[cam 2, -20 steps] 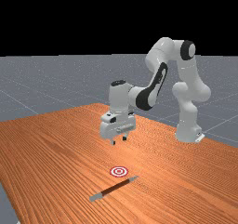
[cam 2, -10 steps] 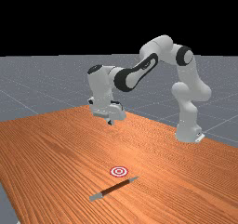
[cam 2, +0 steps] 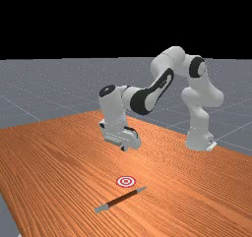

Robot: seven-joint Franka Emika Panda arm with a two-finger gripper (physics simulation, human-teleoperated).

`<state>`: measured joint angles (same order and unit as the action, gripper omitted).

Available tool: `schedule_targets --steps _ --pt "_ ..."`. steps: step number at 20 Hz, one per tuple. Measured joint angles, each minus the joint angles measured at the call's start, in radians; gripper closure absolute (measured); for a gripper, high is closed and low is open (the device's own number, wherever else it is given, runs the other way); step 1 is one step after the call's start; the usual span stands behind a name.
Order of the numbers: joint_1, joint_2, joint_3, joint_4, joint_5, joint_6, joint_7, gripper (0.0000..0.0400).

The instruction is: Pick up the pen and put it to the marker

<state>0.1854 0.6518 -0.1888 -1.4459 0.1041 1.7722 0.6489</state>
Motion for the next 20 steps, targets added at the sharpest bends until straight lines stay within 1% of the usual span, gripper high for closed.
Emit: schedule_targets --steps 1,2,3,4,5,6,8,11,16,20 --pt "0.014 0.023 0.009 0.022 -0.001 0.004 0.005 0.0400" --pt "0.021 0.051 0.016 0.058 0.001 0.006 0.011 0.0243" --pt "0.024 0.082 0.019 0.102 0.004 0.006 0.019 0.0148" --pt "0.023 0.111 0.021 0.141 0.006 0.006 0.026 0.0090" --pt "0.021 0.145 0.021 0.184 0.010 0.008 0.038 0.0054" --pt "0.018 0.183 0.020 0.228 0.014 0.009 0.052 0.0033" --pt "0.009 0.278 0.020 0.333 0.020 0.005 0.079 0.0012" --pt "-0.001 0.397 0.024 0.460 0.026 0.002 0.102 0.0003" --pt "0.002 0.506 0.025 0.522 0.026 0.020 0.133 0.0000" --pt "0.031 0.553 0.016 0.558 0.005 0.035 0.155 0.0000"
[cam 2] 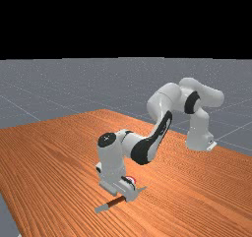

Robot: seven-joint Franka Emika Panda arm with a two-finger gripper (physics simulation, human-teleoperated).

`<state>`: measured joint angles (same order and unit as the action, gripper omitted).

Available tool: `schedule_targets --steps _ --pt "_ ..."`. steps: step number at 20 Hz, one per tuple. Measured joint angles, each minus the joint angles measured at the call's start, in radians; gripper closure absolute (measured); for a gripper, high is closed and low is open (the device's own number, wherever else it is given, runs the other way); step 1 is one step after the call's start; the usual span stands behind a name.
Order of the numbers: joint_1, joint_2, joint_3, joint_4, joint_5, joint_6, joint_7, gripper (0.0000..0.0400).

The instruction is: Pick up the pen and put it to the marker

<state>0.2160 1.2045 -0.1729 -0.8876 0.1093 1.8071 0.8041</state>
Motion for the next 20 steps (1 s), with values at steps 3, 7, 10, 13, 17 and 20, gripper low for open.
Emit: schedule_targets --steps 3,7,10,13,17,20 --pt "0.016 0.024 -0.008 0.015 -0.010 0.039 0.020 0.0000" --pt "0.024 0.032 -0.018 0.016 -0.010 0.096 0.045 0.0028" --pt "0.043 0.037 -0.048 0.010 -0.024 0.174 0.103 0.0172" --pt "0.048 0.040 -0.055 0.009 -0.028 0.190 0.118 0.0307" --pt "0.049 0.031 -0.053 0.001 -0.027 0.185 0.111 0.0307" --pt "0.056 -0.092 -0.053 -0.143 -0.024 0.192 0.087 0.0307"
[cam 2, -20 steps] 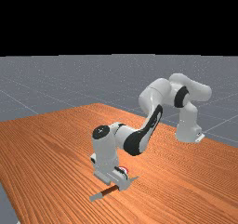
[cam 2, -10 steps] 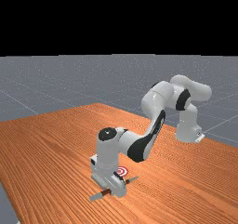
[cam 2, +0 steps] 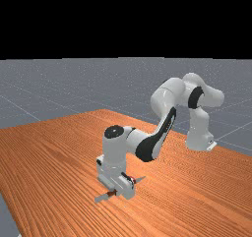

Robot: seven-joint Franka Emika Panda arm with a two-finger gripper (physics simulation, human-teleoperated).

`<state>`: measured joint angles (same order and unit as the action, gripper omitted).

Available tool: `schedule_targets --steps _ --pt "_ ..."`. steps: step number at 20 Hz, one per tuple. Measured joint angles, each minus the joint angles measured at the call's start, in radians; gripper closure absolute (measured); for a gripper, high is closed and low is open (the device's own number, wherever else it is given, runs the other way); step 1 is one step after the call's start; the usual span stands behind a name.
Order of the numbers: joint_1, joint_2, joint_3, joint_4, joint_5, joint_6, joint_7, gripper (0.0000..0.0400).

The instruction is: Pick up the pen and put it to the marker

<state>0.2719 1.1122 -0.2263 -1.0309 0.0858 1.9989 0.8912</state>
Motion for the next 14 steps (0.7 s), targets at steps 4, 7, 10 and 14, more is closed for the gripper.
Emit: schedule_targets --steps 4,7,10,14 --pt "-0.005 -0.239 -0.009 -0.367 -0.001 0.089 -0.086 0.0307" --pt "-0.027 -0.329 -0.019 -0.588 0.003 0.214 -0.134 0.0307" --pt "-0.030 -0.364 -0.014 -0.745 0.012 0.385 -0.158 0.0307" --pt "-0.027 -0.373 -0.011 -0.787 0.012 0.437 -0.166 0.0187"
